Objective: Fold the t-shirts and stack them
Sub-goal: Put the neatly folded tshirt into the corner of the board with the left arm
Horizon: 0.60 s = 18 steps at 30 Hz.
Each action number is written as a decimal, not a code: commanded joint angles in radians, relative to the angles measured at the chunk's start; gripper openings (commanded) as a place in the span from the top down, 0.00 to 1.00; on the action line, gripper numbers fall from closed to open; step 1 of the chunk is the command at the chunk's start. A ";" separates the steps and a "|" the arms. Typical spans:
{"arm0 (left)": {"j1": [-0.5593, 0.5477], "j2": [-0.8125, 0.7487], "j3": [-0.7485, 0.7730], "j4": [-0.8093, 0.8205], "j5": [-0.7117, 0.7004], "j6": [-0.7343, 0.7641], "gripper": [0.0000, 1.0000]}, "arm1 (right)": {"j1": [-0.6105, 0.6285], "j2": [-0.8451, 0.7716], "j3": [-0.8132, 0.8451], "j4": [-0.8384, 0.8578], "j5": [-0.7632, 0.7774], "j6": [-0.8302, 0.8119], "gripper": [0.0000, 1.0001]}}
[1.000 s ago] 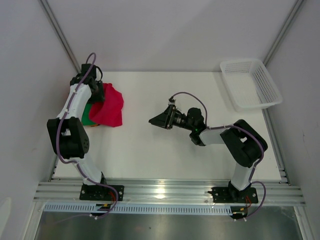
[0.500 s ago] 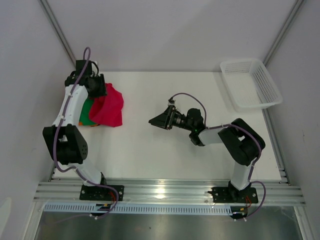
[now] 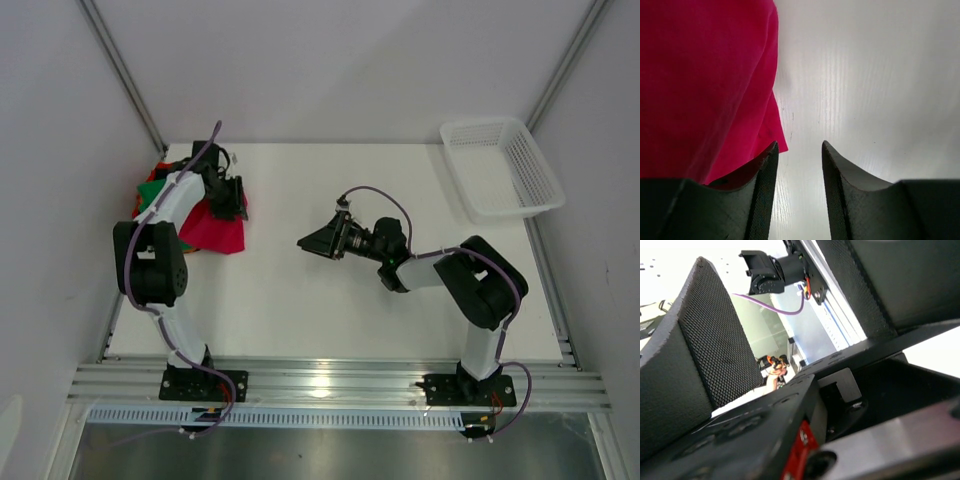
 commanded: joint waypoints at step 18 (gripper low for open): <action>0.017 -0.013 0.098 -0.073 -0.247 0.006 0.58 | 0.016 0.034 -0.001 0.089 0.000 0.022 0.34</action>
